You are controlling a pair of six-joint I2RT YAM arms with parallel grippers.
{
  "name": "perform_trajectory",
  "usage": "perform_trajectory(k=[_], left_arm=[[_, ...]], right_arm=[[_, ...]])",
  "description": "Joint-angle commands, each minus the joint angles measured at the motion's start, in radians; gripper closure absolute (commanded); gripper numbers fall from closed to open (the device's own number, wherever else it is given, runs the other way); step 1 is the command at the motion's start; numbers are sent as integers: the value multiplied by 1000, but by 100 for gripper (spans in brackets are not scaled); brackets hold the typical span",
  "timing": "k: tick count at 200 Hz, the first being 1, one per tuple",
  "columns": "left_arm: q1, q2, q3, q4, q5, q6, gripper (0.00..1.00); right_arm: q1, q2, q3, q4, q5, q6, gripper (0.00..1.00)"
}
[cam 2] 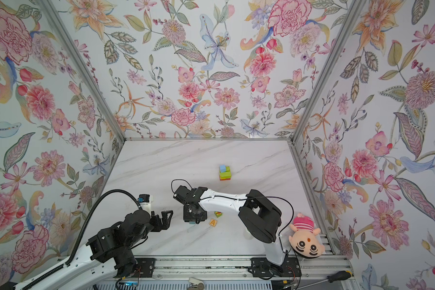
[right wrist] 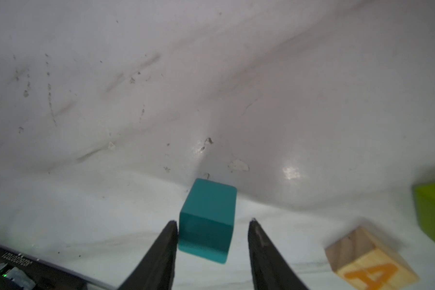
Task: Build the wood block tower
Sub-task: 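Lower the right gripper over the teal cube and close on it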
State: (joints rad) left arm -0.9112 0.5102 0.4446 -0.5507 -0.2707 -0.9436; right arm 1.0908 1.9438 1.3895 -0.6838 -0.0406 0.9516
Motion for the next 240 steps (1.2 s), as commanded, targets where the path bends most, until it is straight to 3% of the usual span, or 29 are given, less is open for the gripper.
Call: perform_trajectory(k=[1, 40, 159, 240], left_arm=[[-14, -3, -17, -14, -28, 0, 1], [-14, -4, -14, -14, -33, 4, 1], [-12, -38, -22, -20, -33, -11, 1], [-14, -76, -20, -32, -45, -22, 1]], right_arm=[[-5, 21, 31, -11, 10, 15, 54], [-5, 28, 32, -13, 0, 11, 64], [-6, 49, 14, -20, -15, 1, 62], [-5, 83, 81, -60, -12, -35, 75]])
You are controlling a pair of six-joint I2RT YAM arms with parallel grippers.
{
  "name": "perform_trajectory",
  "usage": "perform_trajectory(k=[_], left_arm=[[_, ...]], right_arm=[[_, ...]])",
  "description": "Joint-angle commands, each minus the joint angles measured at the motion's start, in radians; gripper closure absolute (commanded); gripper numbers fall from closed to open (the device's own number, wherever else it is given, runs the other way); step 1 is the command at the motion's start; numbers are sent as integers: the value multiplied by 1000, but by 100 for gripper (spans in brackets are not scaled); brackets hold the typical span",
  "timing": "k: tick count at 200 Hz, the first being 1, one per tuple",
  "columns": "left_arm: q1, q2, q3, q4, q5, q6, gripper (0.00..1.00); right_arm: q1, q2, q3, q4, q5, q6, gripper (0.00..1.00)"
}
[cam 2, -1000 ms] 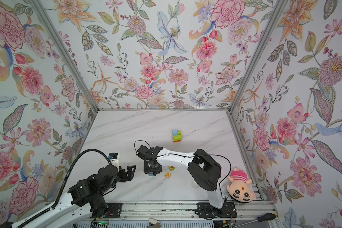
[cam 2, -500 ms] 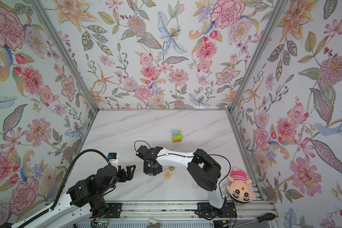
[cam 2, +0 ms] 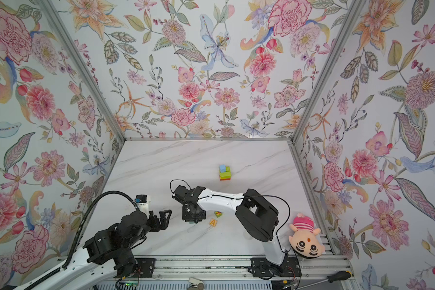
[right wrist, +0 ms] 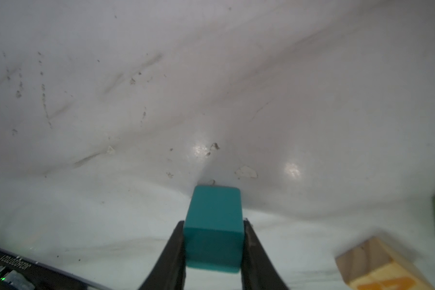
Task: Build the wood block tower
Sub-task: 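Lower the right gripper over the teal cube and close on it, then lift the teal cube and carry it over the structure with the right gripper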
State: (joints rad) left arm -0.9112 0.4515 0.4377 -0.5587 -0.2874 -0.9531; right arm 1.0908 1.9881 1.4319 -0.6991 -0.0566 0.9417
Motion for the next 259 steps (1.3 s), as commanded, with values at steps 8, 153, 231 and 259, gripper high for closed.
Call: perform_trajectory(k=[8, 153, 231, 259], left_arm=[[-15, -21, -14, -23, -29, -12, 1], [-14, -22, -13, -8, -55, 3, 1], [-14, 8, -4, 16, -66, 29, 1], [-14, 45, 22, 41, -80, 79, 1]], right_arm=[[-5, 41, 45, -48, 3, -28, 75], [-16, 23, 64, -69, 15, -54, 77], [-48, -46, 30, -73, 10, -75, 78], [-90, -96, 31, -100, 13, -114, 78]])
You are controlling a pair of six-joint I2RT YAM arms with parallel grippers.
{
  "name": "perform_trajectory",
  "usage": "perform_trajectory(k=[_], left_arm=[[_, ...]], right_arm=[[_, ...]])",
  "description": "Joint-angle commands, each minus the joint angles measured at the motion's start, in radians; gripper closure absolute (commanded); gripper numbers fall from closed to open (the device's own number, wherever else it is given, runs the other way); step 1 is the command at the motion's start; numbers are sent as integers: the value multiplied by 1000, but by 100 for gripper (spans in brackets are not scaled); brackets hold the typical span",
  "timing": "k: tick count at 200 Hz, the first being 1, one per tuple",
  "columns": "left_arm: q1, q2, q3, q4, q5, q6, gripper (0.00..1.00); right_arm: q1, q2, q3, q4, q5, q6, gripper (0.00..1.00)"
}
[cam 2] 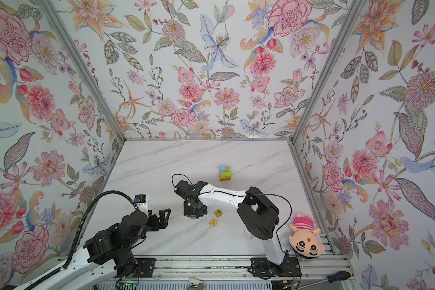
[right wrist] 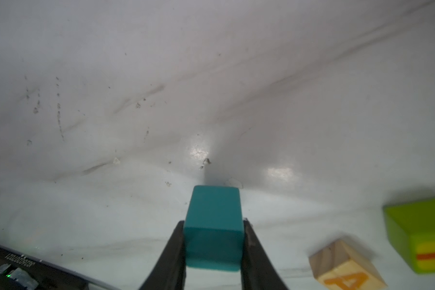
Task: Build the wood block tower
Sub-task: 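Lift the teal cube and carry it over the structure with the right gripper, then lower the teal cube beside the light-blue cube onto the lime-green bars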
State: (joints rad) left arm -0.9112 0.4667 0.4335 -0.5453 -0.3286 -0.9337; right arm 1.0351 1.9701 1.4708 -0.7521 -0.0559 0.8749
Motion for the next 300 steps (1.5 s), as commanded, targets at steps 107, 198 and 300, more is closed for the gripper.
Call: perform_trajectory(k=[107, 198, 300], left_arm=[[86, 447, 290, 257, 50, 324, 1], [201, 928, 718, 310, 189, 458, 1], [288, 1208, 954, 295, 289, 514, 1]], right_arm=[[-380, -191, 73, -147, -40, -298, 77], [-680, -118, 224, -162, -180, -443, 77], [-748, 148, 499, -217, -186, -529, 77]])
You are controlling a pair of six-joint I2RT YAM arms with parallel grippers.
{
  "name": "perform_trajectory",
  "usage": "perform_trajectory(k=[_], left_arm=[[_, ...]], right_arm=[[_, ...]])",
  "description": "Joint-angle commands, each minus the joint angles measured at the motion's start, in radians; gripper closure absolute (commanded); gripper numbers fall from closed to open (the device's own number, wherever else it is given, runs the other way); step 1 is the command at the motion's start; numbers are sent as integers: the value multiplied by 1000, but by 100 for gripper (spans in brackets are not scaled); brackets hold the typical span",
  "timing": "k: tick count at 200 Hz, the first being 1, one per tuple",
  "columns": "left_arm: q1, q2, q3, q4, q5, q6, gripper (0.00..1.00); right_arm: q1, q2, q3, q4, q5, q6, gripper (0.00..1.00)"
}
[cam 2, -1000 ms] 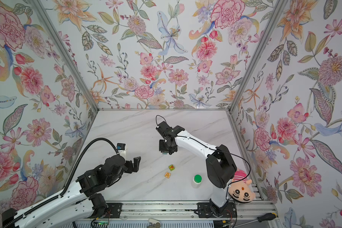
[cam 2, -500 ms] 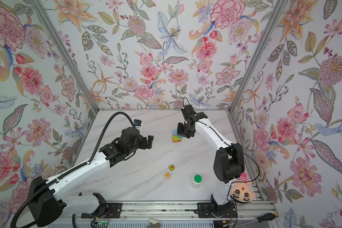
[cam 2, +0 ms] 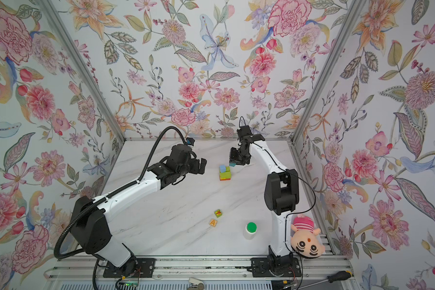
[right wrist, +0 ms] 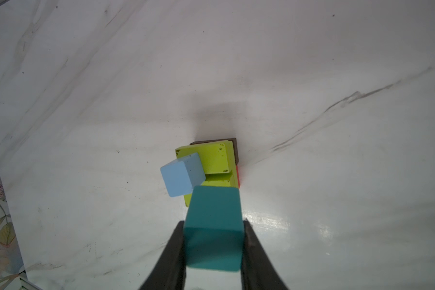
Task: Build the wood block tower
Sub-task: 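Lower the teal cube beside the light-blue cube onto the lime-green bars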
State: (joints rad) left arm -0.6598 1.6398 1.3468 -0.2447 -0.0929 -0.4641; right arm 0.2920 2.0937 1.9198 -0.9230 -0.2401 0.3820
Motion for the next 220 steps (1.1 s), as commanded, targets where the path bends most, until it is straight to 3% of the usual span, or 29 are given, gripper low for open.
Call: perform_trajectory(k=[1, 90, 139, 220], left_arm=[[38, 38, 42, -5, 55, 46, 1], [100, 124, 104, 2, 146, 117, 1], [123, 144, 133, 0, 172, 131, 1], [143, 150, 146, -18, 185, 145, 1]], right_arm=[[-7, 26, 51, -48, -2, -36, 77], [-9, 120, 109, -101, -6, -37, 76], [4, 183, 191, -129, -6, -69, 75], [18, 196, 191, -130, -1, -77, 74]])
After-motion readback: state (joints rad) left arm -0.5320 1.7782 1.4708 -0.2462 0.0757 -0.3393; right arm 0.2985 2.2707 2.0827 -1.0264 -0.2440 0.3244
